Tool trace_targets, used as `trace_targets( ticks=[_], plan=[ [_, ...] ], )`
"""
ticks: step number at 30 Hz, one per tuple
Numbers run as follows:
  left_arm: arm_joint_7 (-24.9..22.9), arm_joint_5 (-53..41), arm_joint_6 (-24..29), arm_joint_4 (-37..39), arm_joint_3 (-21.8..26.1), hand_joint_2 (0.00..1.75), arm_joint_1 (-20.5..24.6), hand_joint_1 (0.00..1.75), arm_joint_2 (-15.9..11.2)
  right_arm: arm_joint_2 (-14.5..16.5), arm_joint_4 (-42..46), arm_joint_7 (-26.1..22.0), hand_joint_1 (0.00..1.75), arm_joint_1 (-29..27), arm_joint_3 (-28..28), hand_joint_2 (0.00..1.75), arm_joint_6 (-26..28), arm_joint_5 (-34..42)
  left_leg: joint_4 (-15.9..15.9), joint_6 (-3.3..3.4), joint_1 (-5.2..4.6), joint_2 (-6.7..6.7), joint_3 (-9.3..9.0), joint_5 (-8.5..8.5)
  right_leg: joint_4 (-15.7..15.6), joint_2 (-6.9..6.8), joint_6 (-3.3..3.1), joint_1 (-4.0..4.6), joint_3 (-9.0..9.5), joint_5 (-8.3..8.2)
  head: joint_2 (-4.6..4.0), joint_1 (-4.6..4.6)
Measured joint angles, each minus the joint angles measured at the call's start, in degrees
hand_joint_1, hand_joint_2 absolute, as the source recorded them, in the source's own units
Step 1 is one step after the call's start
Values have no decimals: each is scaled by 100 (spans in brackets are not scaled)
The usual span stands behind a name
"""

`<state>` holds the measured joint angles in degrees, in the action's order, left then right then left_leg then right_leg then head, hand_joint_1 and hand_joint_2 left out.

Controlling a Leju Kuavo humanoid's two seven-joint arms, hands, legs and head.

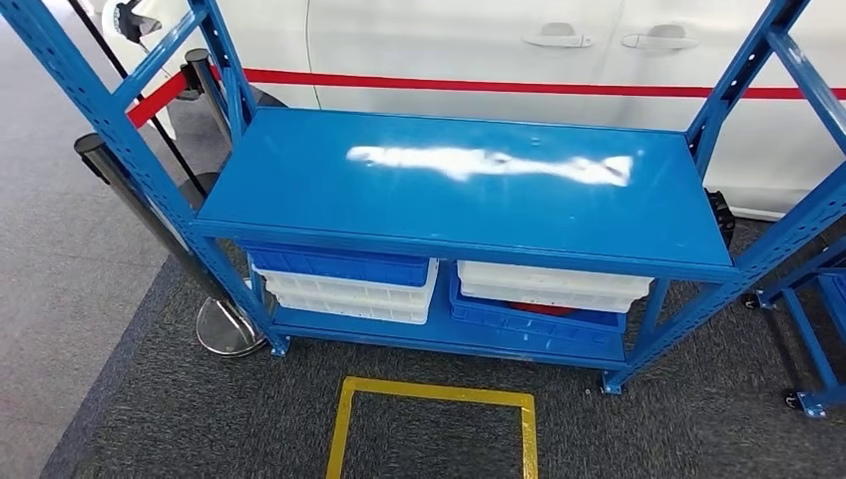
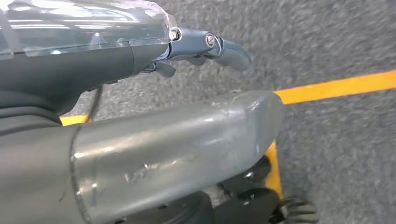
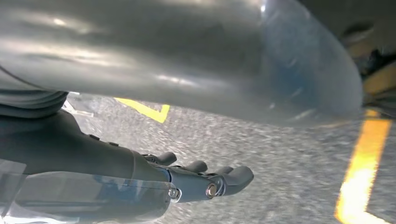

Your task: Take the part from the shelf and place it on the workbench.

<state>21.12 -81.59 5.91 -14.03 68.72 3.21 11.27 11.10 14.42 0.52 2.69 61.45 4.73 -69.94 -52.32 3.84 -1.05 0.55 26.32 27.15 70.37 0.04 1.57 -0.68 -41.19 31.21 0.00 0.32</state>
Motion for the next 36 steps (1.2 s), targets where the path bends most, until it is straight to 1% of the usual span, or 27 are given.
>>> trace_targets(
  ticks=[1, 2, 3, 4, 5, 6, 7, 8, 10, 11, 12, 15, 16, 17, 18, 20, 22, 23, 26, 27, 28, 30, 31, 32, 33, 35, 36],
  plan=[
    [2, -7, -1, 0, -1, 0, -7, 0, 3, -9, 1, 1, 0, -5, 8, 0, 1, -3, -23, -27, 5, 9, 88, -49, 269, -1, 30, -17, -9, -27, 0, 2],
    [3, -12, -3, 1, -1, 0, -14, 0, 8, -17, 1, 1, 0, -8, 16, 0, 1, -6, -61, -56, 14, 20, 175, -92, 380, -3, 60, -32, 58, -163, 0, 2],
    [3, -16, -7, 1, -2, 0, -17, 0, 12, -23, 1, 1, 0, -9, 22, 0, 1, -9, -119, -86, 26, 28, 263, -123, 293, -5, 88, -49, 226, -332, 0, 3],
    [3, -19, -9, 1, -3, 0, -16, 0, 17, -28, 1, 0, 0, -7, 25, 0, 1, -12, -199, -117, 39, 32, 342, -139, -10, -7, 111, -69, 506, -429, 0, 4],
    [3, -19, -7, 1, -4, 0, -13, 0, 22, -31, 1, -1, 0, -4, 25, 0, 1, -17, -295, -148, 43, 31, 423, -136, -433, -6, 119, -77, 834, -403, 0, 13],
    [1, -19, -2, 0, -4, 0, -10, 0, 25, -32, 1, -2, 0, 1, 26, 0, 1, -21, -392, -176, 42, 27, 488, -129, -821, -3, 90, -76, 1109, -297, 0, 18],
    [-3, -18, 5, 0, -4, 0, -7, 0, 26, -31, 1, -3, 0, 5, 29, 0, 0, -26, -475, -205, 37, 23, 535, -122, -1096, -1, 44, -69, 1289, -171, 0, 24],
    [-18, -17, 11, 0, -4, 0, -5, 0, 27, -31, 1, -3, 0, 8, 32, 0, -3, -32, -528, -235, 34, 20, 568, -123, -1227, 0, -13, -51, 1360, -75, 0, 29],
    [-69, -16, 10, 0, -3, 0, -5, 0, 27, -31, 1, -3, 0, 11, 47, 0, -19, -45, -594, -300, 47, 12, 596, -116, -1257, -14, -128, -56, 1346, -70, 0, 31],
    [-94, -15, 5, 0, -3, 0, -6, 0, 27, -32, 1, -2, 0, 13, 57, 0, -31, -51, -679, -342, 59, 6, 635, -48, -1263, -24, -173, -62, 1333, -94, 0, 21],
    [-110, -14, 2, 0, -2, 0, -8, 0, 26, -33, 1, -1, 0, 12, 67, 0, -40, -55, -870, -385, 76, 0, 719, 91, -1272, -37, -213, -73, 1316, -120, 0, 8],
    [-134, -4, -3, 0, -2, 0, -11, 0, 26, -34, 3, 2, 0, 3, 80, 0, -58, -59, -1913, -489, 145, -5, 1146, 649, -1266, -59, -253, -70, 1246, -165, 0, -26],
    [-149, 10, -3, 0, -2, 0, -12, 0, 26, -34, 2, 2, 0, 0, 82, 0, -61, -60, -2139, -509, 165, -5, 1225, 698, -1263, -60, -248, -71, 1233, -174, 0, -27],
    [-182, 29, -1, 0, 1, 0, -13, 0, 26, -34, 2, 3, 0, -2, 86, 0, -62, -62, -2153, -520, 182, -5, 1207, 626, -1258, -58, -240, -75, 1229, -179, 0, -27],
    [-234, 45, 7, 0, 4, 0, -10, 0, 27, -34, 1, 7, 0, -1, 92, 0, -62, -68, -1945, -522, 196, -5, 1085, 455, -1255, -53, -230, -82, 1235, -180, 0, -27],
    [-396, 60, 49, 0, 14, 0, -1, 0, 27, -34, 2, 23, 0, 3, 107, 0, -62, -86, -1179, -502, 210, -11, 689, 76, -1251, -41, -198, -94, 1245, -173, 0, -26],
    [-533, 55, 93, 0, 17, 0, 10, 0, 29, -34, 3, 46, 0, 19, 116, 0, -62, -96, -685, -454, 180, -25, 453, -43, -1254, -30, -126, -96, 1220, -187, 0, -26],
    [-567, 53, 105, 0, 17, 44, 13, 0, 31, -33, 3, 52, 0, 26, 118, 0, -62, -96, -627, -427, 160, -30, 436, -10, -1259, -27, -85, -97, 1204, -200, 0, -25],
    [-697, 30, 146, 0, 19, 175, 23, 0, 38, -34, 3, 77, 0, 36, 122, 131, -43, -102, -524, -312, 148, -32, 442, -9, -1251, -27, 37, -103, 1188, -183, 0, -19],
    [-791, 15, 169, 0, 20, 175, 29, 0, 43, -36, 3, 85, 0, 38, 125, 175, -26, -111, -491, -265, 153, -31, 437, -26, -1152, -27, 55, -104, 1144, -106, 0, -13],
    [-930, 3, 195, 0, 20, 175, 38, 0, 50, -38, 3, 90, 0, 39, 126, 175, -10, -131, -460, -221, 154, -28, 430, -45, -938, -25, 57, -101, 1044, 30, 0, -4],
    [-1285, -11, 218, 0, 30, 175, 58, 0, 62, -48, 3, 94, 0, 39, 127, 175, 13, -188, -451, -164, 118, -18, 436, -50, -200, -19, 34, -85, 668, 378, 0, 10],
    [-1454, -27, 208, 0, 36, 175, 66, 0, 66, -57, 3, 97, 0, 39, 126, 175, 15, -220, -455, -149, 96, -16, 438, -48, 149, -17, 24, -72, 479, 487, 0, 14],
    [-1596, -48, 188, 0, 42, 175, 71, 0, 68, -68, 3, 99, 0, 38, 126, 175, 14, -254, -460, -135, 73, -15, 435, -43, 343, -17, 11, -57, 362, 489, 0, 14],
    [-1700, -77, 162, 0, 44, 175, 75, 0, 69, -78, 3, 103, 0, 37, 126, 175, 10, -286, -468, -124, 51, -19, 427, -36, 317, -16, -11, -41, 351, 372, 0, 14],
    [-1856, -131, 124, 0, 44, 175, 84, 0, 75, -99, 3, 111, 0, 36, 126, 175, 1, -357, -480, -110, 19, -30, 398, -13, -320, -16, -95, 6, 610, -82, 0, 16],
    [-1887, -145, 114, 0, 44, 175, 87, 0, 77, -104, 3, 114, 0, 37, 126, 175, -2, -374, -484, -107, 12, -33, 389, -7, -540, -16, -121, 20, 705, -215, 0, 17]
  ],
)
